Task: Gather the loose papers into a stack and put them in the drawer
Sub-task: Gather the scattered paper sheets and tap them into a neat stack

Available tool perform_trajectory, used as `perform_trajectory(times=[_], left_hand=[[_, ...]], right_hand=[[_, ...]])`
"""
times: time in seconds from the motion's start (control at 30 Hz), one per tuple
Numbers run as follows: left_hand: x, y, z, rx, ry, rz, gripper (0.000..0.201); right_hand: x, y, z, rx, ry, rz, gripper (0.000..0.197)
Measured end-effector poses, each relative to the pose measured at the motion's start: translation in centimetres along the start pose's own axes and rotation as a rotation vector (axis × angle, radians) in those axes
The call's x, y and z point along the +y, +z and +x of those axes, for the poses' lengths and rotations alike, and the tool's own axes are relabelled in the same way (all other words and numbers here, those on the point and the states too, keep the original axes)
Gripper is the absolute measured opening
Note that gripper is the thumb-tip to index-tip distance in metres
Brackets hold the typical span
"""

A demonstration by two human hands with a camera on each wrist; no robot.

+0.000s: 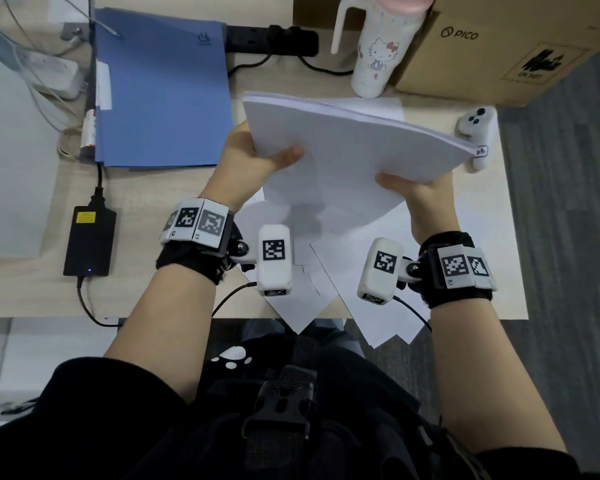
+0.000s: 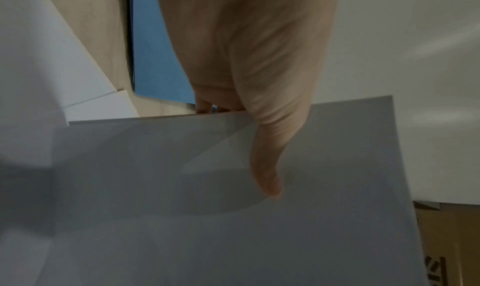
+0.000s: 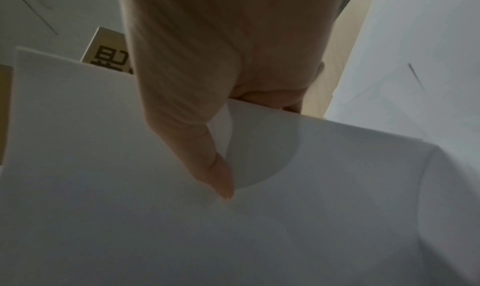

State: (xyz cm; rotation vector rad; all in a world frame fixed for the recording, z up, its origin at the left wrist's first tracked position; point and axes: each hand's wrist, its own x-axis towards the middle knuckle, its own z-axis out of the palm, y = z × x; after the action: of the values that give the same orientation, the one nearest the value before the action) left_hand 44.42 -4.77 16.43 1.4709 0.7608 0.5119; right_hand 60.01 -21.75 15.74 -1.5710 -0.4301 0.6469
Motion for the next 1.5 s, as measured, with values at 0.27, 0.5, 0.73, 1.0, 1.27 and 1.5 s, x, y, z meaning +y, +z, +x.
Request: perform_trajectory(times=[0.27, 0.5, 0.73, 1.0, 1.27, 1.5], left_hand=[[0.8, 0.4, 0.8, 0.097, 0.093, -0.055, 0.026], [-2.6, 0.4, -0.1, 0.086, -0.027, -0.041, 0.025], [-2.9, 0.9, 0.3, 0.101, -0.015, -0.068, 0.024], [-4.8, 2.1, 0.1, 0.163, -0.108, -0.052, 0.012], [-5.5, 4.3, 1.4, 0.112, -0.176, 0.036, 0.012], [-9.7, 7.0, -0.4, 0.133, -0.417, 0.142, 0.025]], right_hand=[[-1.2, 0.2, 0.8, -0.014, -0.075, -0.001, 0.034], [1.1, 0.4, 0.4, -0.042, 0.039, -0.067, 0.036], [1.8, 0.3, 0.8, 0.017, 0.027, -0.016, 0.036], [3.2, 0.3, 1.6, 0.007, 0.104, -0.033, 0.029], [3.8, -3.0, 2.9, 0.027, 0.204, -0.105, 0.017], [6.3, -6.5, 2.0, 0.078, 0.422, -0.145, 0.015]])
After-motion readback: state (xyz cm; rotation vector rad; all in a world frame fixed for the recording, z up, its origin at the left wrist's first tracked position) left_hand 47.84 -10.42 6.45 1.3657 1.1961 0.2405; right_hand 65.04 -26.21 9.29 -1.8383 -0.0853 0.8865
